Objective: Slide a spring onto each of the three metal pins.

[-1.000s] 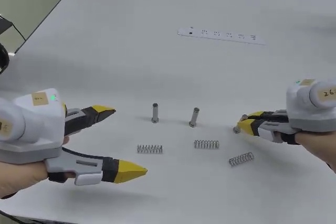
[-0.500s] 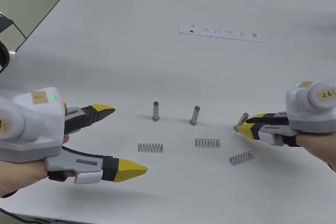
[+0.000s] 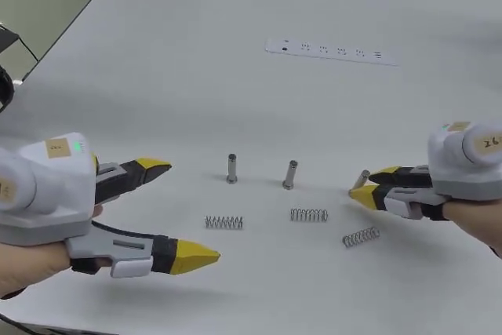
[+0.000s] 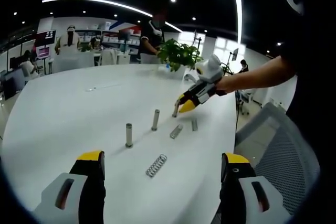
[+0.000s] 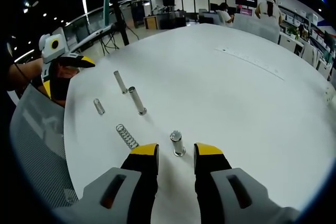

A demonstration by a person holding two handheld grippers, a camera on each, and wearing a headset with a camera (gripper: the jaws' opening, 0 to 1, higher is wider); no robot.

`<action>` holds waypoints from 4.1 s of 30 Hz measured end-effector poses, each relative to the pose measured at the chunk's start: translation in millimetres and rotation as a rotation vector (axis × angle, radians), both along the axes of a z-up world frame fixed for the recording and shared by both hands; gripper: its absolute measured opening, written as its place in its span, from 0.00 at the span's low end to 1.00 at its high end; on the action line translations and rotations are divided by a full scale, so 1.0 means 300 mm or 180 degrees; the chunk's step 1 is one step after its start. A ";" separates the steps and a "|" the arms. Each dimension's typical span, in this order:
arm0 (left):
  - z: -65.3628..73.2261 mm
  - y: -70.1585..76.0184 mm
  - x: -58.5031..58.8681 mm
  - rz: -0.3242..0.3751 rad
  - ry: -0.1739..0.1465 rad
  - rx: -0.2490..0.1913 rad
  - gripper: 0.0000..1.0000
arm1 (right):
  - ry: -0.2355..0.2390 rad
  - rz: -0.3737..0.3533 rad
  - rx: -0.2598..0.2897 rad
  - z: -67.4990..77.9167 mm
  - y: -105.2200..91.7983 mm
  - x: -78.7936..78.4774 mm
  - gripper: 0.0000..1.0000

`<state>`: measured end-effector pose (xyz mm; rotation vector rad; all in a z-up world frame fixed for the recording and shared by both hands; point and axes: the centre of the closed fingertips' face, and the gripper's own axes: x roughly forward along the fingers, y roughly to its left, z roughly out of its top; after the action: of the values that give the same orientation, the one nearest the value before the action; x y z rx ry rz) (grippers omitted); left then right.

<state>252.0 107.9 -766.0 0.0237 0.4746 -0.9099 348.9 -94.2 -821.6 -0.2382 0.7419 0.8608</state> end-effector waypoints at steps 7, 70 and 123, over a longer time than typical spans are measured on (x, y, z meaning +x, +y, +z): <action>0.004 0.000 0.001 -0.0016 0.0001 0.0011 0.88 | -0.0029 0.0000 0.0002 0.008 -0.002 0.000 0.28; 0.000 0.006 -0.002 -0.0020 0.0004 0.0060 0.87 | 0.0011 0.1122 -0.0476 0.021 -0.003 -0.179 0.32; -0.006 0.019 -0.009 -0.0012 0.0019 0.0079 0.87 | 0.0069 0.1955 -0.1227 -0.121 -0.025 -0.252 0.10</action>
<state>249.5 113.6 -767.9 0.0445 0.4915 -0.9082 273.3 -101.7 -858.0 -0.8317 0.8672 1.2949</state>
